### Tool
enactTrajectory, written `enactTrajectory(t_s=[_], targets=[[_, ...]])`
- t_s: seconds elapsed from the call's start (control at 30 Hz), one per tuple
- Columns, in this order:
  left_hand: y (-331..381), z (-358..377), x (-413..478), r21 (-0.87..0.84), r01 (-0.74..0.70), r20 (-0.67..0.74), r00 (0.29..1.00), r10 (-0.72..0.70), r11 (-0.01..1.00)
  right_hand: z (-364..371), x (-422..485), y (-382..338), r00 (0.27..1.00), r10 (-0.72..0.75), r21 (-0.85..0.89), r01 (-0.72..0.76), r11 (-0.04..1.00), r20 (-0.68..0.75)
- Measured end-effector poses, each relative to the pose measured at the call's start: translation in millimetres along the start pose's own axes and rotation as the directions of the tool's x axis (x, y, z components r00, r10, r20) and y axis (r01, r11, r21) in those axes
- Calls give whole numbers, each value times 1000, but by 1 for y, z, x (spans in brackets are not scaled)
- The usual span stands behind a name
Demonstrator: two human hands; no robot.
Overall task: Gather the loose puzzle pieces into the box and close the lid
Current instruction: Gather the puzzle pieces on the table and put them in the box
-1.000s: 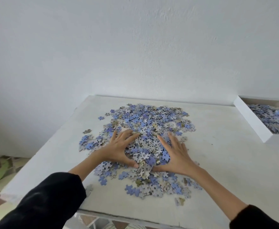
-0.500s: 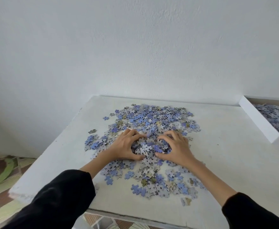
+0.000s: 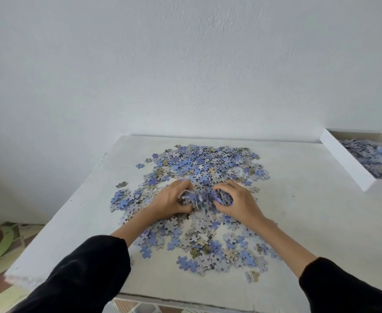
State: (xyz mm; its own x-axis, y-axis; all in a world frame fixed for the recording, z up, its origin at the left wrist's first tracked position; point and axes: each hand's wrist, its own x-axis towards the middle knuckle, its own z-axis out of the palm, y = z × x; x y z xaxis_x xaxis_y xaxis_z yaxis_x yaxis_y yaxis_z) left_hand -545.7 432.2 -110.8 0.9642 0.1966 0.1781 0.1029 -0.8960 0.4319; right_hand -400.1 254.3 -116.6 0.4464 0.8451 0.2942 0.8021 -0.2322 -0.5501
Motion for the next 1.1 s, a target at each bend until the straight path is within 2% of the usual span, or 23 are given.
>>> enactTrajectory(t_s=[0.17,0.43,0.57,0.83,1.1], targets=[[2,-3,7,-58,-49,-22,999,48,997,-5,6,1,1000,-15,59,15,998,-10],[5,-11,21,-307,-52,-59,998,35,950,-18,19,2,999,45,190,-48,981,18],[14,-18,27,-371,-84,-81,995,58,925,-26,29,1,1000,13,220,-12,976,-4],[31,-22,45,-378,-107,-69,994,88,920,-54,43,12,999,-24,225,34,974,-48],[76,-14,87,-395,-192,-42,981,191,898,-114,41,45,994,8,228,18,974,-111]])
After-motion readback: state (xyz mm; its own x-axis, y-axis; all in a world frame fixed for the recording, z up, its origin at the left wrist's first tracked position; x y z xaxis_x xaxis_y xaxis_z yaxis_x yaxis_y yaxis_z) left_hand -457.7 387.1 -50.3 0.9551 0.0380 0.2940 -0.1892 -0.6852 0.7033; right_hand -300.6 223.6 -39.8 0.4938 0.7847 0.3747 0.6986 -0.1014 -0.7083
